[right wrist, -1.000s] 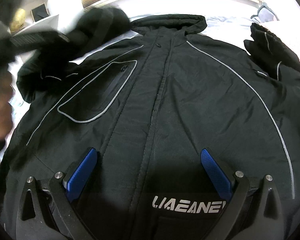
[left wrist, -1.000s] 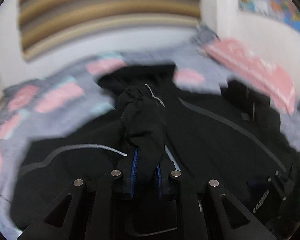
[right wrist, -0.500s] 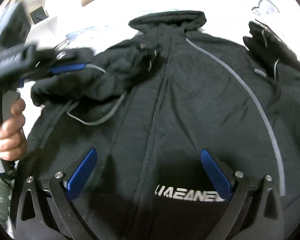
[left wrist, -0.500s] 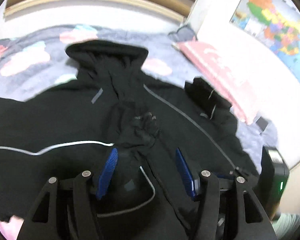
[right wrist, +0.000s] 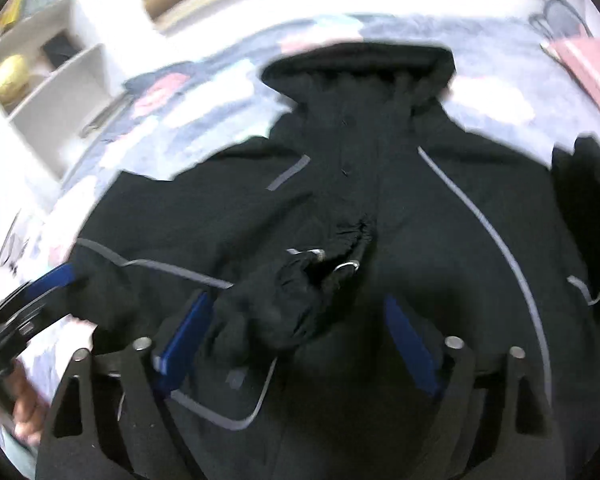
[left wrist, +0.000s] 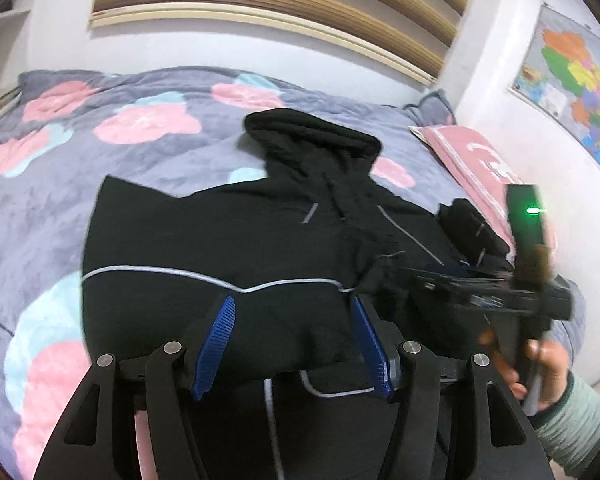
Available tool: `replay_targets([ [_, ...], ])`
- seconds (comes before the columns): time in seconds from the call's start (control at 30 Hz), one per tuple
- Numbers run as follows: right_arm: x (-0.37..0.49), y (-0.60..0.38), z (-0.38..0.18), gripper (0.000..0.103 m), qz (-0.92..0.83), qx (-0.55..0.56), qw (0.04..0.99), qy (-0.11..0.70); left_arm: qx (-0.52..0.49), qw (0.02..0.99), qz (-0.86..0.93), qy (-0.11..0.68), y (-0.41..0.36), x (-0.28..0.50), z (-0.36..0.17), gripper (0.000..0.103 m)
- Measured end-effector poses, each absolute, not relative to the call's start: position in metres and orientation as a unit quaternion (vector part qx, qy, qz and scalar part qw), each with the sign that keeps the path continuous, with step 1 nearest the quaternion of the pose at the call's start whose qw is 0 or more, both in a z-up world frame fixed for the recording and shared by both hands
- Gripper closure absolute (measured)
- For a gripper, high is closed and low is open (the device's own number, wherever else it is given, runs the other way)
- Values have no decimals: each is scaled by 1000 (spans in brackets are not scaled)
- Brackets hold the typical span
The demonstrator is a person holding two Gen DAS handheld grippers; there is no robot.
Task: Fold large clothes
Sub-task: 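Carry the sleeve across the jacket body toward the other sleeve, then lay the sleeve on the jacket and open the left tool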
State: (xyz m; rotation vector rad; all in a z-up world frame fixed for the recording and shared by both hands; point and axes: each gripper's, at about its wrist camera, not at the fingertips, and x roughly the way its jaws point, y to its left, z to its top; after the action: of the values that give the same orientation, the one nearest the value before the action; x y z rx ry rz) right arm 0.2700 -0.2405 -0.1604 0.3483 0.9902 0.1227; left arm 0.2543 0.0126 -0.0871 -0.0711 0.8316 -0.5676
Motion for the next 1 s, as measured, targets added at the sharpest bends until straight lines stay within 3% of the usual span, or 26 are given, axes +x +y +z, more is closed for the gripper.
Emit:
replay_targets([
  [0.07, 286, -242, -180, 28, 70, 204, 845, 489, -35, 877, -265, 400, 18, 257, -89, 41],
  [0.1, 290, -243, -187, 46, 84, 219, 838, 493, -36, 877, -261, 401, 20, 258, -90, 41],
  [0.13, 293, -243, -192, 56, 93, 226, 833, 496, -38, 879, -257, 401, 21, 260, -91, 41],
  [0.23, 287, -241, -180, 69, 91, 183, 853, 480, -33, 885, -244, 395, 24, 261, -89, 41],
  [0.5, 239, -308, -111, 70, -39, 100, 911, 398, -30, 885, -246, 395, 5, 274, -88, 41],
  [0.6, 233, -335, -123, 70, -86, 81, 903, 412, 3, 876, -240, 418, -22, 285, -108, 41],
  [0.77, 240, -363, -200, 70, -108, 103, 860, 488, 55, 838, -202, 503, -51, 311, -176, 42],
  [0.9, 236, -369, -218, 68, -98, 108, 862, 485, 53, 839, -206, 500, -49, 313, -175, 42],
  [1.0, 232, -371, -209, 60, -94, 108, 863, 484, 49, 845, -208, 489, -46, 309, -167, 42],
])
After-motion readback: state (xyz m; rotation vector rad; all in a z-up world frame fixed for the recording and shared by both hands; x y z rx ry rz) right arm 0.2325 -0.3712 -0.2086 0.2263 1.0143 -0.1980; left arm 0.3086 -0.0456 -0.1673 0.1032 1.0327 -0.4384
